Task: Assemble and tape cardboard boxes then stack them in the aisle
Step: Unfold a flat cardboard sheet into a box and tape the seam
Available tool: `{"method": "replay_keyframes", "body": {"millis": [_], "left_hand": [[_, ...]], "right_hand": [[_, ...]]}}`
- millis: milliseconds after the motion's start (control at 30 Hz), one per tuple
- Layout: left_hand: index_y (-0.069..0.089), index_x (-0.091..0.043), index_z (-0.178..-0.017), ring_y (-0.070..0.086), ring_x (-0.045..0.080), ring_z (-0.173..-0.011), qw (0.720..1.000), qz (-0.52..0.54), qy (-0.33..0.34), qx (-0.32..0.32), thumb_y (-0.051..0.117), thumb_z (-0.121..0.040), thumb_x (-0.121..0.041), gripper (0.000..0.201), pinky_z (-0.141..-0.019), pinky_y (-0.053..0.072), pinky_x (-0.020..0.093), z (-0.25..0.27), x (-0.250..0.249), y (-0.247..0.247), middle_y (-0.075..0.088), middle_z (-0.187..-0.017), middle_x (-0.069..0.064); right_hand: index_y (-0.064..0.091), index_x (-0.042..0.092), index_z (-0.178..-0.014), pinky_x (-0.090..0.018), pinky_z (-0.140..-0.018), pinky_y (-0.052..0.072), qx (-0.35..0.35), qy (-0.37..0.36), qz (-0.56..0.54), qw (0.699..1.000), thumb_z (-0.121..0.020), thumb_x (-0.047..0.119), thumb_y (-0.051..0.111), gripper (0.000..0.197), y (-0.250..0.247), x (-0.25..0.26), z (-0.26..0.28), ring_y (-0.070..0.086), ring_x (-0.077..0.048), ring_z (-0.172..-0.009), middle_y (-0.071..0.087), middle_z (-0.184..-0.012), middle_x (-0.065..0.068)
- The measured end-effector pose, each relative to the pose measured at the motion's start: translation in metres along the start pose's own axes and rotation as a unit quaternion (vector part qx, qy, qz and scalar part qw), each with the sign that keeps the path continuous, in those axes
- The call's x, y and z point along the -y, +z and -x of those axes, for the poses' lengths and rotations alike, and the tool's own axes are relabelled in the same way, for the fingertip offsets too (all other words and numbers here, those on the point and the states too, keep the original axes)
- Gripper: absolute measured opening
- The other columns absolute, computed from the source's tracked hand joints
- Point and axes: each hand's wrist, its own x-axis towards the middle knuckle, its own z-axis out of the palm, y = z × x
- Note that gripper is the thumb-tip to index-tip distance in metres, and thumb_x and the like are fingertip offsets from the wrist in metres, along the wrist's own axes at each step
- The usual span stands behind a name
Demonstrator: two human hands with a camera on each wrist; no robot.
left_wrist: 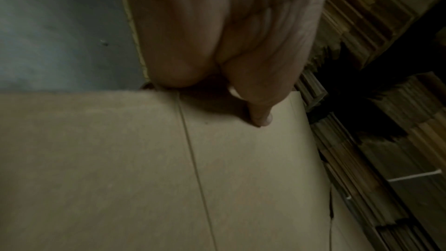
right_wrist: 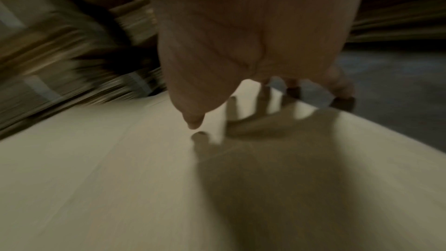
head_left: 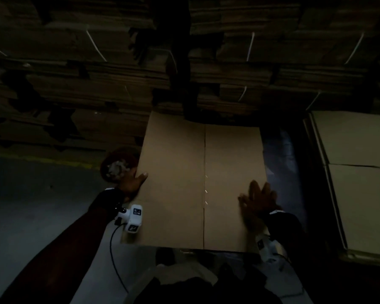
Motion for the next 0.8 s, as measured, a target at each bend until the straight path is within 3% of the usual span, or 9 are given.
{"method": "replay_keyframes", "body": {"millis": [100,267,333,400,433,500,667,733,800], "left_hand": [[0.05,-0.007,-0.14,0.062,0.031,-0.112,1.0,-0.005,0.001,-0.003,0.058,-0.102,-0.025,0.043,-0.097,0.051,0.045,0.021,-0.02,0.008,0.062,-0.131,0.014],[0.049,-0.006,-0.141,0.057,0.024,-0.111,0.999,-0.03,0.035,-0.018,0.054,-0.104,-0.018,0.04,-0.089,0.043,0.032,0.022,-0.025,0.011,0.057,-0.125,0.006],[0.049,-0.006,-0.141,0.057,0.025,-0.112,0.999,-0.031,0.039,-0.01,0.054,-0.104,-0.02,0.039,-0.089,0.043,0.032,0.013,-0.024,0.004,0.057,-0.124,0.006],[0.049,-0.007,-0.14,0.06,0.029,-0.114,0.999,-0.029,0.04,0.016,0.054,-0.104,-0.023,0.04,-0.091,0.047,0.035,0.006,-0.024,-0.004,0.06,-0.126,0.008],[0.049,-0.009,-0.141,0.062,0.03,-0.115,0.998,-0.023,0.042,0.027,0.055,-0.103,-0.024,0.041,-0.093,0.05,0.038,0.001,-0.022,-0.009,0.062,-0.128,0.009],[0.049,-0.013,-0.143,0.064,0.029,-0.115,0.998,-0.012,0.039,0.043,0.061,-0.101,-0.028,0.047,-0.098,0.053,0.047,-0.004,-0.021,-0.015,0.064,-0.129,0.01],[0.043,-0.027,-0.149,0.063,0.02,-0.117,0.994,-0.029,0.068,0.076,0.07,-0.094,-0.03,0.061,-0.096,0.053,0.041,-0.003,-0.024,-0.021,0.063,-0.132,0.0],[0.039,-0.03,-0.148,0.062,0.01,-0.112,0.991,-0.052,0.089,0.088,0.068,-0.096,-0.023,0.061,-0.09,0.054,0.026,0.009,-0.038,-0.013,0.062,-0.128,-0.005],[0.037,-0.032,-0.142,0.06,0.004,-0.104,0.987,-0.069,0.123,0.079,0.063,-0.098,-0.011,0.055,-0.076,0.05,0.009,0.017,-0.057,-0.008,0.059,-0.119,-0.011]], "right_hand": [[0.005,0.023,-0.163,-0.058,-0.12,0.021,-0.031,0.046,-0.019,0.998,-0.089,0.077,0.047,0.101,0.002,-0.01,0.0,0.014,-0.046,-0.15,0.011,-0.164,-0.023],[0.012,0.016,-0.161,-0.049,-0.113,0.033,-0.08,0.07,-0.092,0.99,-0.082,0.07,0.068,0.11,-0.003,-0.009,-0.009,0.039,-0.047,-0.137,0.037,-0.151,-0.03],[0.029,0.013,-0.155,-0.047,-0.106,0.043,-0.056,0.1,-0.188,0.975,-0.072,0.071,0.077,0.112,-0.011,-0.01,-0.015,0.046,-0.044,-0.133,0.044,-0.147,-0.026],[0.058,0.009,-0.113,-0.041,-0.08,0.056,-0.035,0.105,-0.284,0.952,-0.052,0.08,0.079,0.096,-0.02,-0.013,-0.014,0.063,-0.036,-0.103,0.061,-0.114,-0.018],[0.059,0.01,-0.091,-0.041,-0.073,0.056,-0.036,0.103,-0.306,0.946,-0.055,0.077,0.078,0.079,-0.026,-0.012,-0.008,0.064,-0.033,-0.087,0.062,-0.097,-0.017],[0.06,0.013,-0.075,-0.043,-0.079,0.054,-0.052,0.091,-0.317,0.942,-0.079,0.058,0.077,0.048,-0.032,-0.012,0.002,0.063,-0.03,-0.075,0.067,-0.084,-0.015],[0.068,0.012,-0.107,-0.021,-0.059,0.048,-0.131,0.035,-0.424,0.896,-0.094,0.038,0.071,0.029,-0.029,-0.003,0.042,0.065,-0.013,-0.078,0.07,-0.089,0.0],[0.06,0.013,-0.118,-0.011,-0.057,0.045,-0.12,0.001,-0.462,0.879,-0.094,0.037,0.072,0.036,-0.024,-0.001,0.05,0.064,-0.009,-0.084,0.068,-0.097,0.003],[0.056,0.003,-0.124,-0.016,-0.068,0.055,-0.123,-0.049,-0.529,0.838,-0.086,0.039,0.079,0.057,-0.018,-0.006,0.05,0.07,-0.017,-0.089,0.072,-0.102,-0.006]]}}
